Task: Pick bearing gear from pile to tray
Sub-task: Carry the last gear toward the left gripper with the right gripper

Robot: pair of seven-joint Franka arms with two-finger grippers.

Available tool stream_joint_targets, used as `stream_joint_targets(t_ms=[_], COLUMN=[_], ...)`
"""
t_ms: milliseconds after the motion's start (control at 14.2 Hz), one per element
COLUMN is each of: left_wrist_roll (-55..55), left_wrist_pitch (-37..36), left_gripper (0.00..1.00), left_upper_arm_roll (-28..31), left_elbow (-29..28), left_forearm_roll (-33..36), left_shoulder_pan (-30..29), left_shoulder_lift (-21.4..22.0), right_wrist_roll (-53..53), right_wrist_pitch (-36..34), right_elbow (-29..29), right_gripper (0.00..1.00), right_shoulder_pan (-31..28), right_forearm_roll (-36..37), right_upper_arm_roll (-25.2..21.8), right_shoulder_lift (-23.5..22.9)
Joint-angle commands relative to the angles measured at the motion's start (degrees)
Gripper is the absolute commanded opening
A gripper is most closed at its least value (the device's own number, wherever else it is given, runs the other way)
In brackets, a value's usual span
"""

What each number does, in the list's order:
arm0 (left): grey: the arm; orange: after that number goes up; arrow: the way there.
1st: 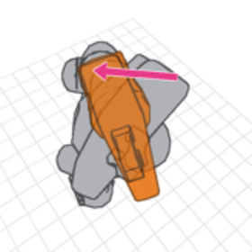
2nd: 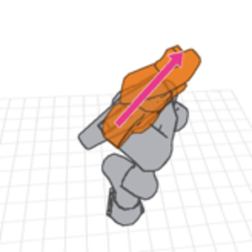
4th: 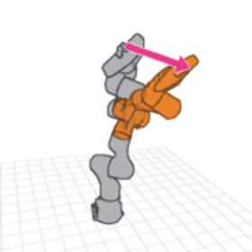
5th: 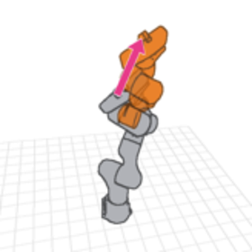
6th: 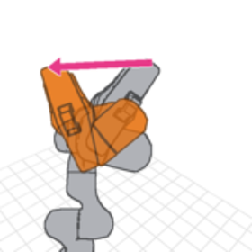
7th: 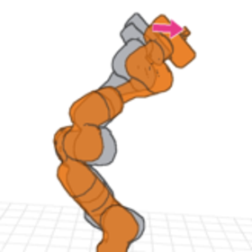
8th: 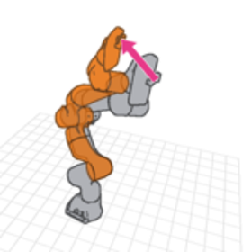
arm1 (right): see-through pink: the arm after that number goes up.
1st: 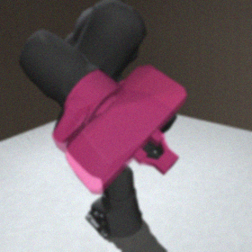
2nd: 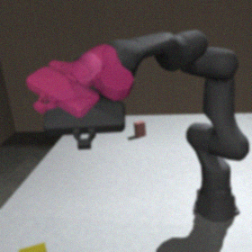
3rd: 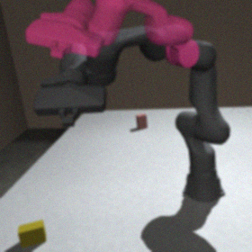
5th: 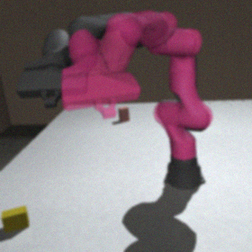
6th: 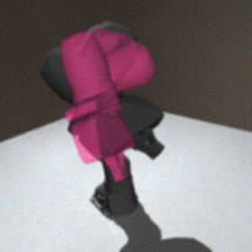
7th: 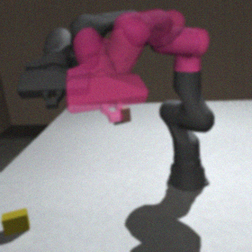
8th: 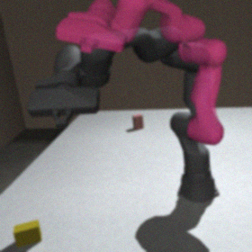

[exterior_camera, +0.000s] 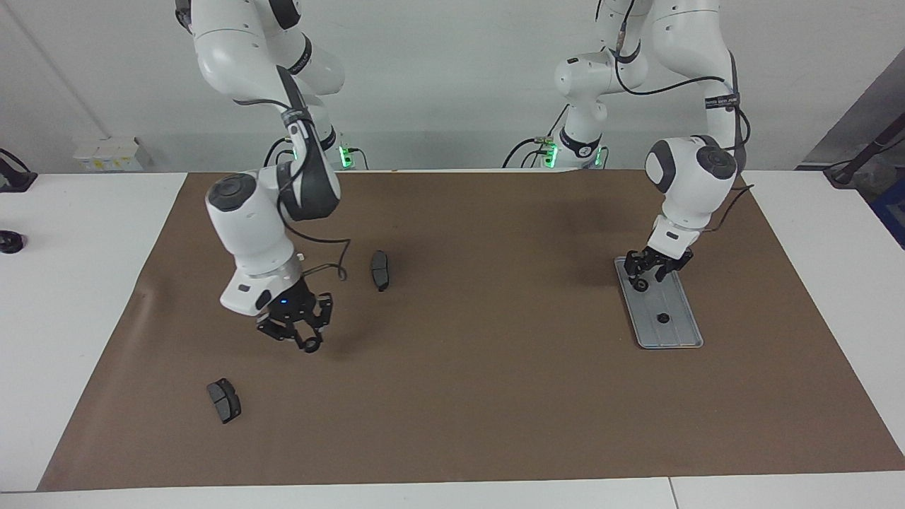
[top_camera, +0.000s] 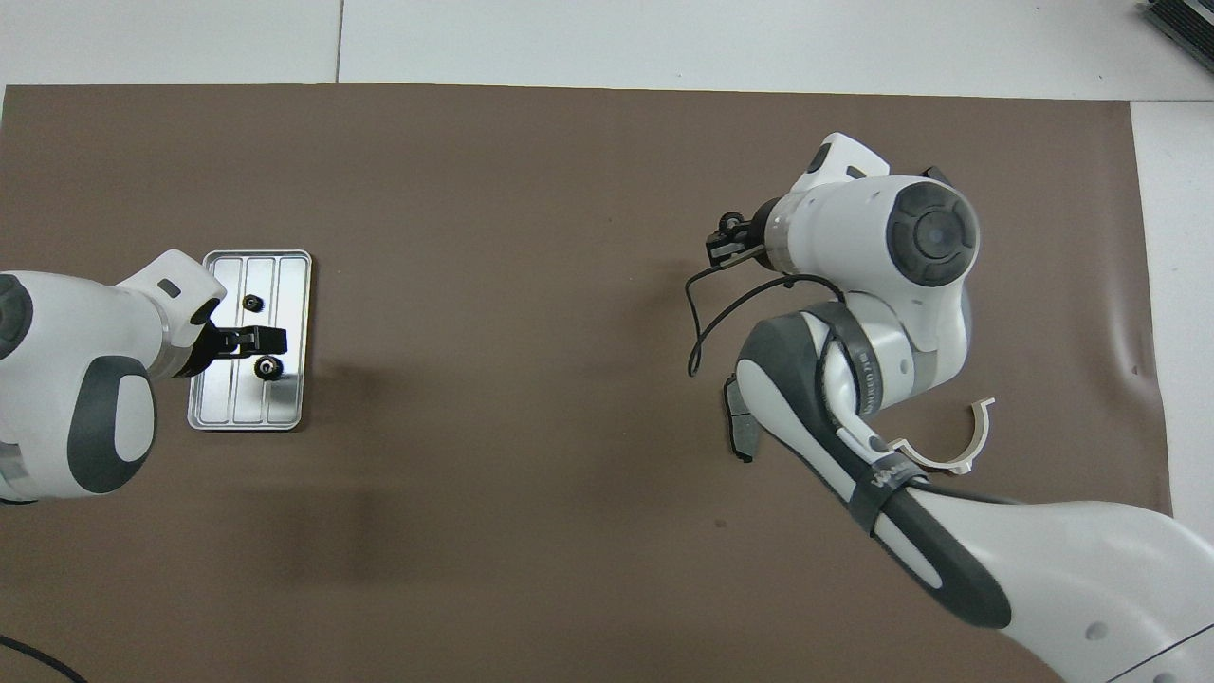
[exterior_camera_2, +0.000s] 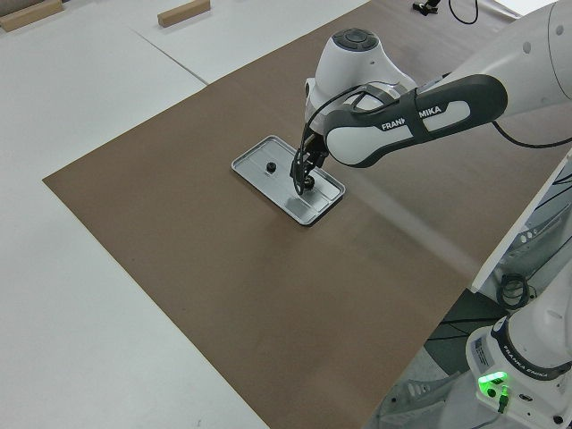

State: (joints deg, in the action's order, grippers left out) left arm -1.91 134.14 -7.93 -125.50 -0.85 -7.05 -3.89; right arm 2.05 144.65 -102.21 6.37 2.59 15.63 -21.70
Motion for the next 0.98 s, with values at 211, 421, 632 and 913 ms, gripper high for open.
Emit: stream_joint_targets(t_ms=[211,421,632,913], left_wrist_roll=[0.2,-2.9,-4.7,-5.6], left_wrist_pitch=[-18.5,-20.0,-19.3,-16.4], left_gripper=[1.00,1.00,1.00,1.00], left_upper_arm_roll=[-0.5,-0.5,-0.5,-0.5], left_elbow=[13.8,16.7,16.7,16.0], left_forearm_roll=[-1.0,-1.0,-1.0,-1.0], left_shoulder_pan=[1.2,4.0,5.6,6.2], left_shoulder_lift=[0.9,0.5,0.4,0.2], right_wrist_roll=[12.8,13.7,17.8,29.9], right_wrist_pitch=[6.3,7.0,6.9,6.4], right_elbow=[-0.3,4.3,12.4,20.2], right_gripper=[0.17,0.17,0.20,0.37], right_shoulder_pan=[12.6,16.6,18.4,19.3], right_forearm_roll=[0.2,0.2,5.0,22.2], right_upper_arm_roll=[-0.4,-0.8,-1.2,-1.0], right_shoulder_lift=[0.3,-1.9,-9.4,-18.6])
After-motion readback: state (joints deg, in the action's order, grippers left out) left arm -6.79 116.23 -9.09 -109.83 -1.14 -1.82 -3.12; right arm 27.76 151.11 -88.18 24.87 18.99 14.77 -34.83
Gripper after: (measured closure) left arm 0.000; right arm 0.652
